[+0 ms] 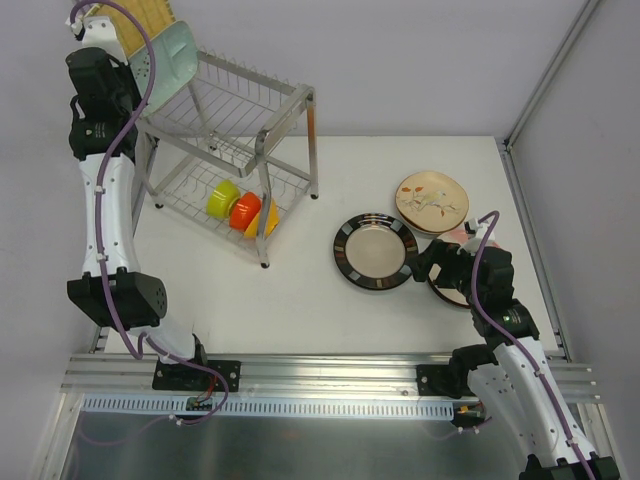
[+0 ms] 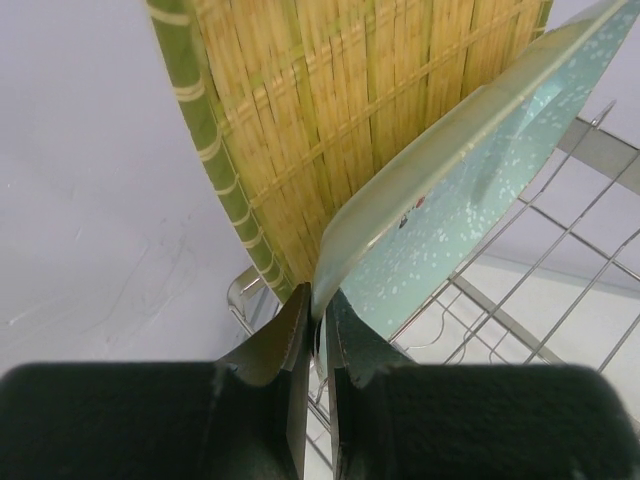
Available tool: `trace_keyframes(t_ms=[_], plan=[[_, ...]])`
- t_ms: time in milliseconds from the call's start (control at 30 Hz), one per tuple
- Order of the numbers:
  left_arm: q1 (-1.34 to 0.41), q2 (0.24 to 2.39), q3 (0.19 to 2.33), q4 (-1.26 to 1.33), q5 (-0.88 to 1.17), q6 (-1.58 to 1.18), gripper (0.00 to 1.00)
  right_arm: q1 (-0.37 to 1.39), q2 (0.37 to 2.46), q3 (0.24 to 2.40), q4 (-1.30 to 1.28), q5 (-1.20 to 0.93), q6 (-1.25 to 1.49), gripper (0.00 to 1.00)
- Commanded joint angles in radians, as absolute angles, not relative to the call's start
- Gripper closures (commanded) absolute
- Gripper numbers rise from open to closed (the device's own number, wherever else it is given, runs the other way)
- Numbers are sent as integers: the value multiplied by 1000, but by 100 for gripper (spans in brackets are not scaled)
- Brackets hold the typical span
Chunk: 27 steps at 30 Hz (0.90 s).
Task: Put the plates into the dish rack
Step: Insert the plate into the dish rack
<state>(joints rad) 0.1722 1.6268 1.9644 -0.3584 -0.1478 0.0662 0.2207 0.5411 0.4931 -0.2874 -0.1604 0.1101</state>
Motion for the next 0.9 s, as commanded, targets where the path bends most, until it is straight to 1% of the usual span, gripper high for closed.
trace_keyframes(t_ms=[0,167,233,300,433,467,567,600,667,700,800,833,867], plan=[[193,1559,1971,-304,-224,69,100,225,532,495,-250,-146,89,0],[192,1562,1968,-298,-195,75,100,224,531,494,-250,-147,89,0],[192,1566,1960,-298,-180,74,94,224,531,492,-250,-146,89,1],[193,1572,1951,-298,-169,64,92,227,531,494,-250,-149,90,0],[192,1577,1921,-298,-158,48,90,224,532,495,-252,-149,89,0],[192,1575,1916,-298,-155,45,86,224,534,495,-252,-149,89,0],[192,1578,1908,-298,-153,32,80,225,537,497,-252,-150,89,0],[193,1577,1908,-298,-155,29,74,224,537,495,-252,-152,90,1],[193,1574,1913,-298,-155,28,68,225,538,497,-250,-152,91,0],[192,1572,1916,-298,-158,28,59,225,538,497,-252,-153,91,1],[192,1562,1925,-298,-156,23,49,224,538,500,-252,-153,91,1],[192,1554,1930,-298,-156,23,44,224,537,500,-253,-153,91,0],[192,1551,1931,-298,-153,21,42,225,538,502,-253,-155,91,1]])
